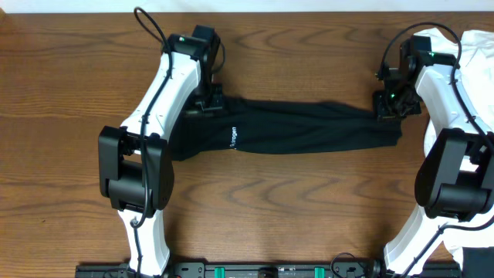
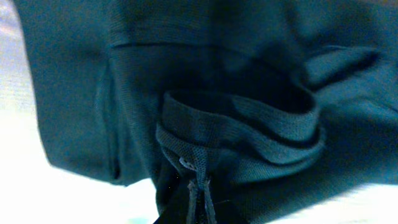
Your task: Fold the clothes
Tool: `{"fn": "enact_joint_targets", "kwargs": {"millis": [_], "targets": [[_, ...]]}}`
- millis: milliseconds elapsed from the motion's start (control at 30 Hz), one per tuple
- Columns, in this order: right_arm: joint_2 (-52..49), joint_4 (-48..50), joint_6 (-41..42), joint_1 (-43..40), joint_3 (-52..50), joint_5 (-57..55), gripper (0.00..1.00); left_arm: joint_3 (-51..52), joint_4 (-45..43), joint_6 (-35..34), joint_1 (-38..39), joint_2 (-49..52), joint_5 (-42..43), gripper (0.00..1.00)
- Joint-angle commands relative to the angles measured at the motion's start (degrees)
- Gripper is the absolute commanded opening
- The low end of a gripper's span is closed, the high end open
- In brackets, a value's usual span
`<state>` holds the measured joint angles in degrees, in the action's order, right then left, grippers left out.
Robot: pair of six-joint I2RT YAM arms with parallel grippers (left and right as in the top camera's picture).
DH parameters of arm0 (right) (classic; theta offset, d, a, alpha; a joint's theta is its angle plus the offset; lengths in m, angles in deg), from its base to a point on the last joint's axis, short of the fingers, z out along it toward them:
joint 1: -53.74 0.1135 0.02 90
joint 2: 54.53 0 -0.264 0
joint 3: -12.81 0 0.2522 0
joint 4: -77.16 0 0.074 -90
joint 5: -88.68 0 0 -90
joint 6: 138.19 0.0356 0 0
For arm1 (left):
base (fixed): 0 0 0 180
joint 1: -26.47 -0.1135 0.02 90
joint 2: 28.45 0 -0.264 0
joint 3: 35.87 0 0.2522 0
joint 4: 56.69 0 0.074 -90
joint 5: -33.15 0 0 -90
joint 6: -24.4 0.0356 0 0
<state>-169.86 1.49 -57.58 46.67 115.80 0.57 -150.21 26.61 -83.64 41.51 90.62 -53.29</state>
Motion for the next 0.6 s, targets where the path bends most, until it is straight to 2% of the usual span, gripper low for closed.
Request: {"fn": "enact_joint_targets", "kwargs": {"millis": [0,200,267,333,400,567], "targets": [[1.31,-0.24,-0.57,-0.79,-2.36,-0.39,0.01,3.34,-0.48,-4.37,-0.24,-0.11,-4.59,0.06],[1.31,4.94,-0.52,-1.01,-7.91,-0.44,0.03,8.57,-5.22,-4.42,-0.24,-0.11,-4.57,0.06],[1.31,6.80,-0.52,-1.03,-9.05,-1.22,0.12,9.03,-5.60,-4.42,-0.24,-0.11,-4.52,0.06],[1.31,7.65,-0.24,-1.07,-9.46,-3.72,0.34,9.09,-5.44,-4.37,-0.24,-0.11,-4.50,0.08],[1.31,7.61,1.33,-1.25,-9.46,-5.66,0.48,9.09,-4.94,-4.35,-0.24,-0.11,-4.50,0.16],[1.33,7.74,2.05,-1.66,-8.81,-4.83,0.60,8.79,-3.72,-4.35,-0.24,-0.44,-4.46,0.17]]}}
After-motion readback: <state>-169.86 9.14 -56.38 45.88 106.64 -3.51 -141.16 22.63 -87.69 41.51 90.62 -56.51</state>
